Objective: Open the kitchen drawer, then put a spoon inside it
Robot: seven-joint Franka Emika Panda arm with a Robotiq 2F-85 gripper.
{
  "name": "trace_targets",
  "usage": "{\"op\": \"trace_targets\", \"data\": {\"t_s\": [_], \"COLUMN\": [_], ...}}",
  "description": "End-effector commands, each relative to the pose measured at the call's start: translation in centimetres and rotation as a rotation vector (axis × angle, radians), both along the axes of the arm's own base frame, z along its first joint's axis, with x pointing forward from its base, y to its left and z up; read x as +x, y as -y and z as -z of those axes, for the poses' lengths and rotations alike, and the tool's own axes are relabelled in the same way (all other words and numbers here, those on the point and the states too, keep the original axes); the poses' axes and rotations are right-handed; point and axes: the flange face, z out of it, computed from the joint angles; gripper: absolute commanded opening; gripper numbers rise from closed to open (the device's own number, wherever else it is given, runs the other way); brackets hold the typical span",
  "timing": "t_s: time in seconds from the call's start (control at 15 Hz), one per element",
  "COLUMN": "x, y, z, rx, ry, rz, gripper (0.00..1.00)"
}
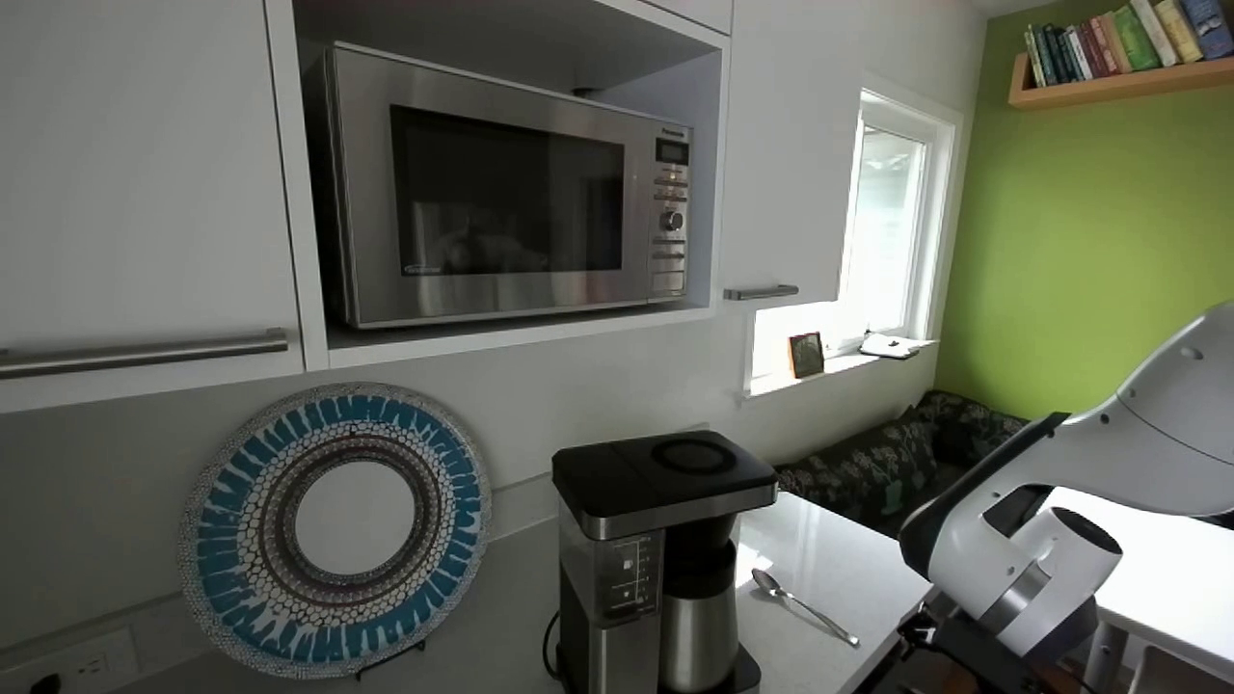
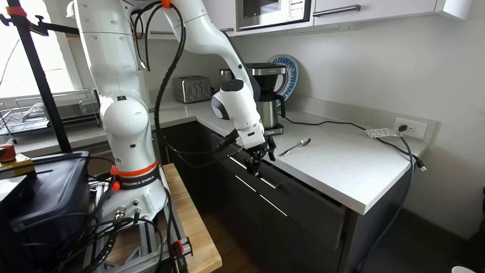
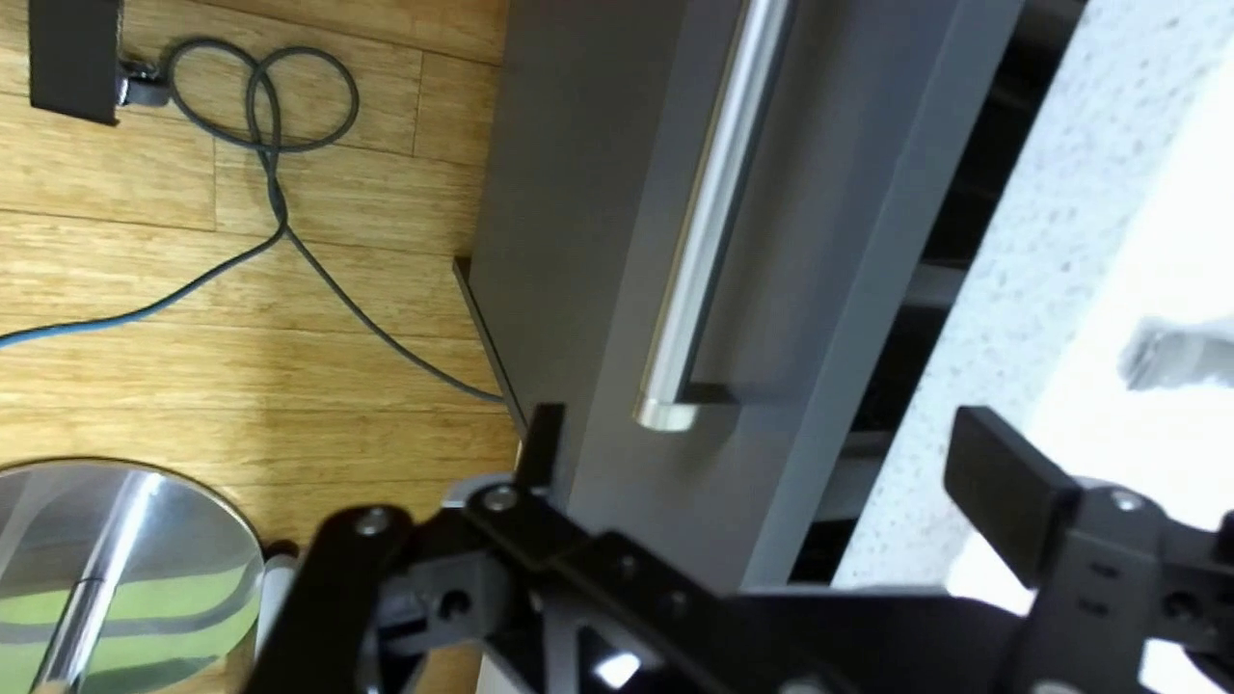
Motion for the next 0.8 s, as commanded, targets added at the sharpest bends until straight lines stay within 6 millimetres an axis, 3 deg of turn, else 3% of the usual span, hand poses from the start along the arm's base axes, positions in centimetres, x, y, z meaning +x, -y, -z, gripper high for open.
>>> {"op": "trace_targets", "data": {"t_s": [0.0,0.73], "x": [0.1,0.2], "y": [-1.2,-1.8], "z": [0.9,2.1], "rx": [0.069,0.159], "ry": [-0.013,-0.041], "rz": [-0.032,-0.038], "gripper": [1.00,1.00]}}
